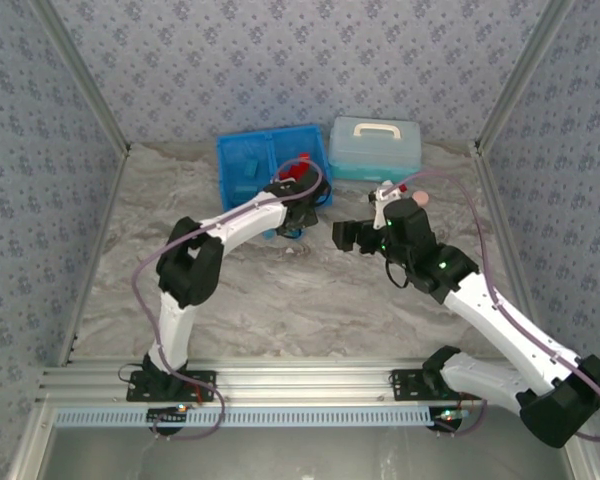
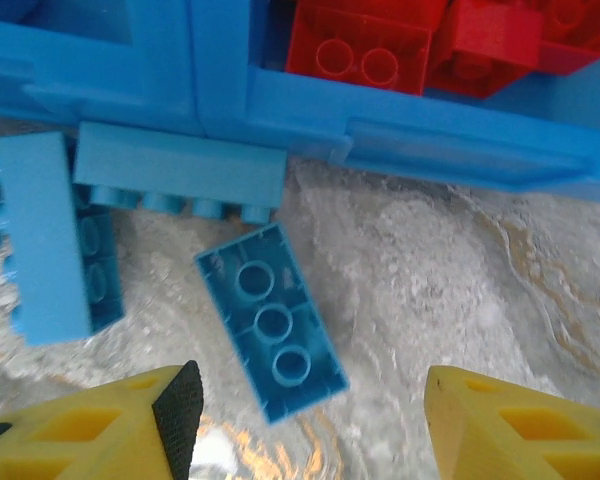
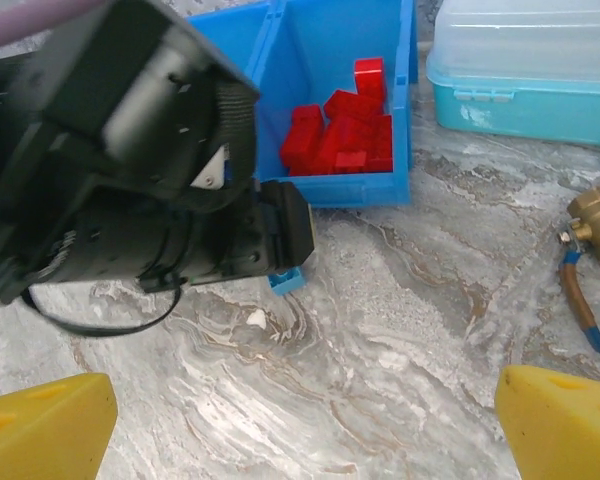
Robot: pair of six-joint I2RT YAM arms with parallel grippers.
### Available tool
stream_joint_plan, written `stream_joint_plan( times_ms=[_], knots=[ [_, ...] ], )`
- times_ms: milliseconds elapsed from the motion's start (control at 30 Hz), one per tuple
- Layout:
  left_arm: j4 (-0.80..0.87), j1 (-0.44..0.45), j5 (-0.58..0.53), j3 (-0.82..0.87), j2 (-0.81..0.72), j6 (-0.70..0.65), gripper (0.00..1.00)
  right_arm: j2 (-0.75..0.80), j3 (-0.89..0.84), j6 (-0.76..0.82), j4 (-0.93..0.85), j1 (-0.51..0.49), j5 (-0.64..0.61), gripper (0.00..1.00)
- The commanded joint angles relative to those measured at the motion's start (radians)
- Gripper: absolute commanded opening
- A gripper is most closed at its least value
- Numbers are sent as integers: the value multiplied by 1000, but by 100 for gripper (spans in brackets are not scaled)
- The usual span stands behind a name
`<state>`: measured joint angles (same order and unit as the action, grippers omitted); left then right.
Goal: Sort the legos into containers by color
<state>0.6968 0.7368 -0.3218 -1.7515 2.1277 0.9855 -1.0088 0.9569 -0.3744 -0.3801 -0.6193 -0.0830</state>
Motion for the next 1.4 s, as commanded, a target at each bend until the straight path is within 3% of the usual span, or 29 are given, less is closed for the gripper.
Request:
stream_joint_plan(
  times_ms=[0, 200, 433, 533, 600, 700, 900, 1000, 1167, 1267, 1367],
  knots=[
    [88, -9, -30, -115, 61, 36, 64, 48, -15, 6, -49, 7, -25, 100],
    [170, -16, -16, -194, 159, 82, 64, 90, -24, 21, -65, 16, -36, 100],
    [139, 4, -41, -86, 107, 149, 66, 93, -32, 29, -59, 24, -28, 100],
    [132, -6, 1, -106, 149, 135, 65, 92, -29, 26, -49, 26, -15, 100],
    [139, -10, 11, -124, 169, 133, 59, 92, -20, 28, -53, 26, -17, 100],
    [130, -8, 7, -115, 163, 136, 41, 92, -12, 32, -65, 28, -22, 100],
    [124, -5, 16, -107, 104, 93, 23, 92, -16, 22, -55, 29, -16, 100],
    [123, 7, -6, -87, 10, 49, 24, 92, -13, 17, -52, 30, -11, 100],
    [168, 0, -154, -84, -164, -54, 28, 92, -8, 14, -51, 30, -4, 100],
    [175, -36, -221, -102, -219, -150, 31, 91, -7, 13, -48, 29, -2, 100],
    [178, -103, -219, -134, -208, -209, 32, 88, -9, 11, -40, 29, 3, 100]
  ],
)
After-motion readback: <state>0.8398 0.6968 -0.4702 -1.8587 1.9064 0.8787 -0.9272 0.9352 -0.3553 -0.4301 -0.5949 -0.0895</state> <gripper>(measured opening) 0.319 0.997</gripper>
